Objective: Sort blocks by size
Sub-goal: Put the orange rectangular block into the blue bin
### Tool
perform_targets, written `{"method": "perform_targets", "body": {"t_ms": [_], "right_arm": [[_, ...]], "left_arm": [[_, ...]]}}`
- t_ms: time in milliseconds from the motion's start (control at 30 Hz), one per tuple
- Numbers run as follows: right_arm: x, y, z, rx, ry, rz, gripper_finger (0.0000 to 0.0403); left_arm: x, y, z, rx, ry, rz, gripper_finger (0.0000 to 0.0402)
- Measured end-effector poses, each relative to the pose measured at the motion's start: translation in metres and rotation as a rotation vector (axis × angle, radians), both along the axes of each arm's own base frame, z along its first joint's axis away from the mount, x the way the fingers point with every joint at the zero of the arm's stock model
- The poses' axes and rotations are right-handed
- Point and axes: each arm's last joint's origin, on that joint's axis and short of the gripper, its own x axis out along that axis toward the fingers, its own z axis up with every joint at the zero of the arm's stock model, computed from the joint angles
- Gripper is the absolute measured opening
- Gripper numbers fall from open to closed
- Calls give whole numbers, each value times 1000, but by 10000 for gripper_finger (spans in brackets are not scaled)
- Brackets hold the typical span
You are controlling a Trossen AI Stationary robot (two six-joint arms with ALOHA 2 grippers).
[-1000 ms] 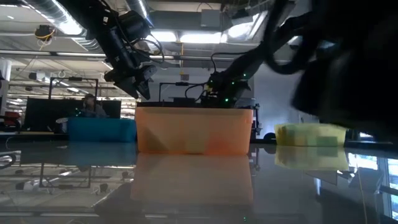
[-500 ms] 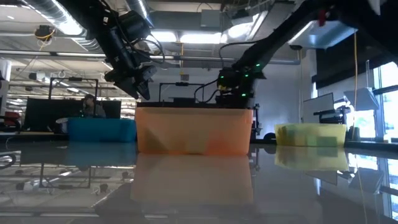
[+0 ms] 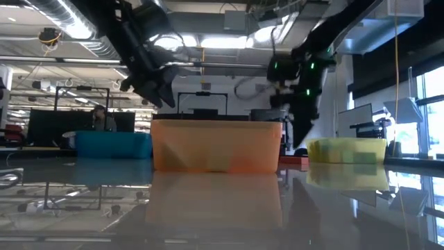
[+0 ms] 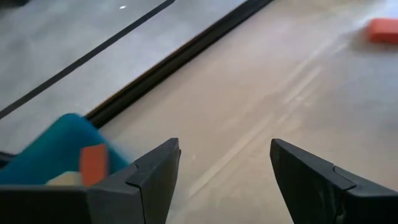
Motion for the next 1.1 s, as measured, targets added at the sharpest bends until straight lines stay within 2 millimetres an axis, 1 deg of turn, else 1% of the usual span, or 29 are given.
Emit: {"method": "perform_targets", "body": {"t_ms": [100,167,233,300,400,500,567,633,700,800,933,1100], "right_arm": [[-4,3,19,-17,-67,-35,4],[-9,5,27,-15,-76,-53,18],[-13,8,34,-11,-86,-77,48],[-15,9,34,-3,-68,-116,91],[-16,9,29,12,-65,-166,164],[-18,10,11,30,-73,-206,226],[-19,11,-2,33,-87,-223,256],[-19,11,-11,24,-123,-236,273],[-19,11,-19,15,-137,-250,279],[-17,10,-27,-1,-182,-252,273],[-17,9,-43,-11,-140,-263,249],[-13,7,-50,-20,-126,-233,206]], "left_arm": [[5,-15,7,-4,-40,-42,237],[5,-26,14,-7,-71,-70,237],[4,-37,20,-13,-109,-94,237],[2,-46,26,-15,-140,-116,237],[-1,-56,32,-19,-169,-141,237],[-2,-62,32,-23,-162,-162,237],[-2,-64,30,-30,-147,-167,237],[-1,-65,29,-35,-142,-168,237],[-1,-65,27,-38,-133,-171,237],[0,-66,27,-36,-134,-175,237],[0,-66,27,-37,-133,-176,237],[0,-66,27,-41,-135,-171,237]]}}
